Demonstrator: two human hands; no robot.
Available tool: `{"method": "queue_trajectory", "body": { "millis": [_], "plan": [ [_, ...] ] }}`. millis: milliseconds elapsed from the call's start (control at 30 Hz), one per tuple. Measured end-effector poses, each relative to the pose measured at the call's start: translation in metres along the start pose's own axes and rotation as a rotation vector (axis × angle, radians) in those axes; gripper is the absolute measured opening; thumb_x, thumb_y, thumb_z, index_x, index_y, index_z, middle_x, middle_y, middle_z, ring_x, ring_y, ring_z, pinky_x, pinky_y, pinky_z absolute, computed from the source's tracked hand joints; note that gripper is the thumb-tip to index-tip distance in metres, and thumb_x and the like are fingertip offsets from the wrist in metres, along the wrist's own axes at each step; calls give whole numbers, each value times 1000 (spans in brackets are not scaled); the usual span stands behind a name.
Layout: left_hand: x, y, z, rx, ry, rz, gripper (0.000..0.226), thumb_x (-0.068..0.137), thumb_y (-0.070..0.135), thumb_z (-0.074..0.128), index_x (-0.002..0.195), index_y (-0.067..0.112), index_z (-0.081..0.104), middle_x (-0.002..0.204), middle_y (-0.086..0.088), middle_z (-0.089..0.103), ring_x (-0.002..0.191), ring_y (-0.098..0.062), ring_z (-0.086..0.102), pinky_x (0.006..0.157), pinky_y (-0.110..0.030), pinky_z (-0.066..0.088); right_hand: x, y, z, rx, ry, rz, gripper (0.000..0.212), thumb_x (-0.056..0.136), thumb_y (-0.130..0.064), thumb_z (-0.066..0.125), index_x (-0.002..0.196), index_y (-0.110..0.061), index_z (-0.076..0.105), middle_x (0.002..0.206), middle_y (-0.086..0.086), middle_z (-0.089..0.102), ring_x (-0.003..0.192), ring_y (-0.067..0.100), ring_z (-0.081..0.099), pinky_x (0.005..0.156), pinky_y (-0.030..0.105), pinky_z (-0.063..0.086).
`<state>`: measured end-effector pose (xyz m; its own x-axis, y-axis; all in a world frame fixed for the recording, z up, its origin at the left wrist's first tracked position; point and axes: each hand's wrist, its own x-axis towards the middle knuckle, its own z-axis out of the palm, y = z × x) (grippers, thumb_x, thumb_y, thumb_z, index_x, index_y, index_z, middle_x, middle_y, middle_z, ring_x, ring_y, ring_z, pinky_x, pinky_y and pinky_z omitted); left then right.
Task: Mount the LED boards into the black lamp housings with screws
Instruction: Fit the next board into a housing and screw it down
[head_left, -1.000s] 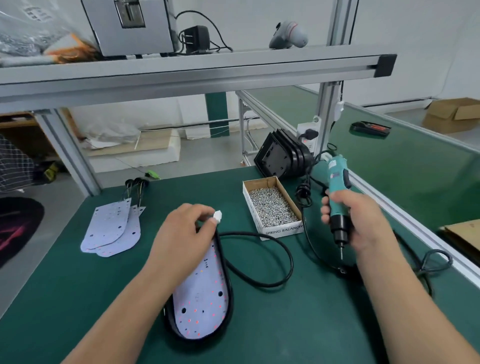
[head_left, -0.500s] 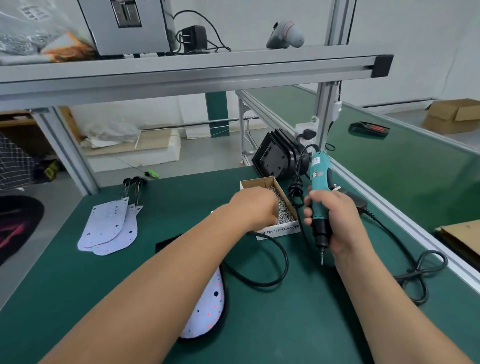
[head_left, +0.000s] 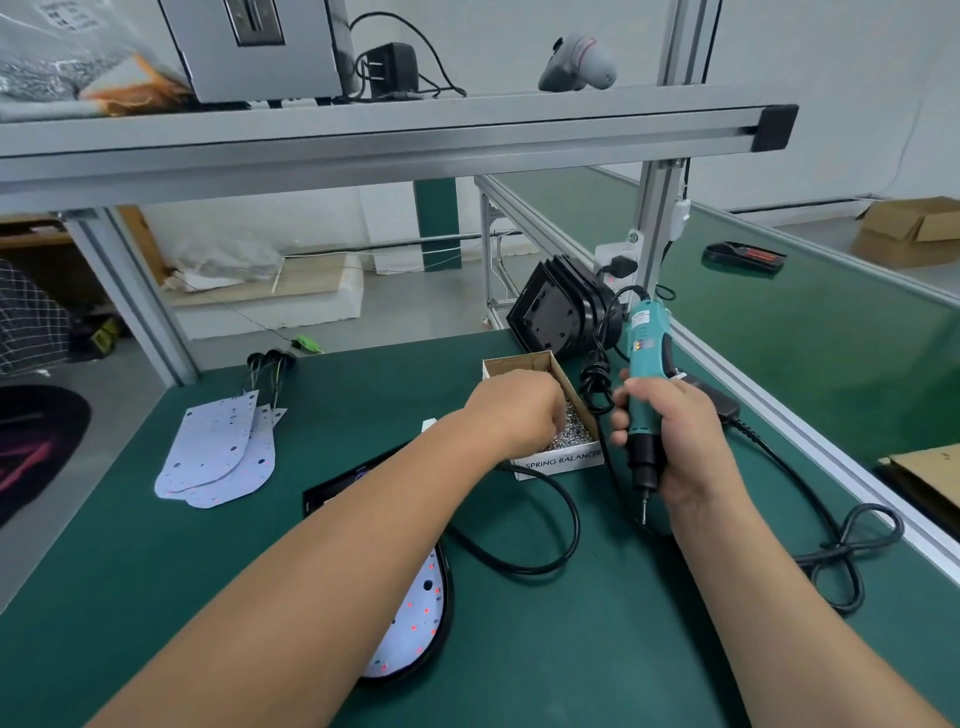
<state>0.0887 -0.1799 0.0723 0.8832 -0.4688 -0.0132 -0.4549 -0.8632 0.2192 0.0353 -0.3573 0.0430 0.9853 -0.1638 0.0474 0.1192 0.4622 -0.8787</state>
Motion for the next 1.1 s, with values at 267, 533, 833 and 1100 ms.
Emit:
{"method": "queue_trajectory", "body": {
  "millis": [267,533,833,1100],
  "plan": [
    [1,-14,-15,-350,21,-86,18,96,13,65,89,23,79,98,4,78,94,-21,73,83,-33,58,-2,-1,2,3,-22,-11,22,85,-7,66,106,-3,60,79,9,60,57,18,54,44,27,47],
    [-1,-3,-2,147,-21,36,15,94,17,65,91,26,77,94,5,72,91,-24,62,78,-37,52,-3,2,5,-28,-28,4,30,77,-9,68,106,-4,61,79,7,61,58,17,54,45,27,47],
    [0,3,1,346,-57,86,19,92,6,53,88,15,70,90,-2,69,88,-29,62,75,-38,39,-2,2,5,-42,-33,-6,32,76,-11,70,107,-5,60,78,7,60,57,17,54,44,27,46],
    [3,-13,8,153,-51,86,14,104,26,59,106,25,73,108,4,73,106,-24,61,109,-46,30,-3,1,4,-42,-25,-6,33,77,-10,68,109,-4,60,79,8,61,58,17,54,45,28,47]
  ]
}}
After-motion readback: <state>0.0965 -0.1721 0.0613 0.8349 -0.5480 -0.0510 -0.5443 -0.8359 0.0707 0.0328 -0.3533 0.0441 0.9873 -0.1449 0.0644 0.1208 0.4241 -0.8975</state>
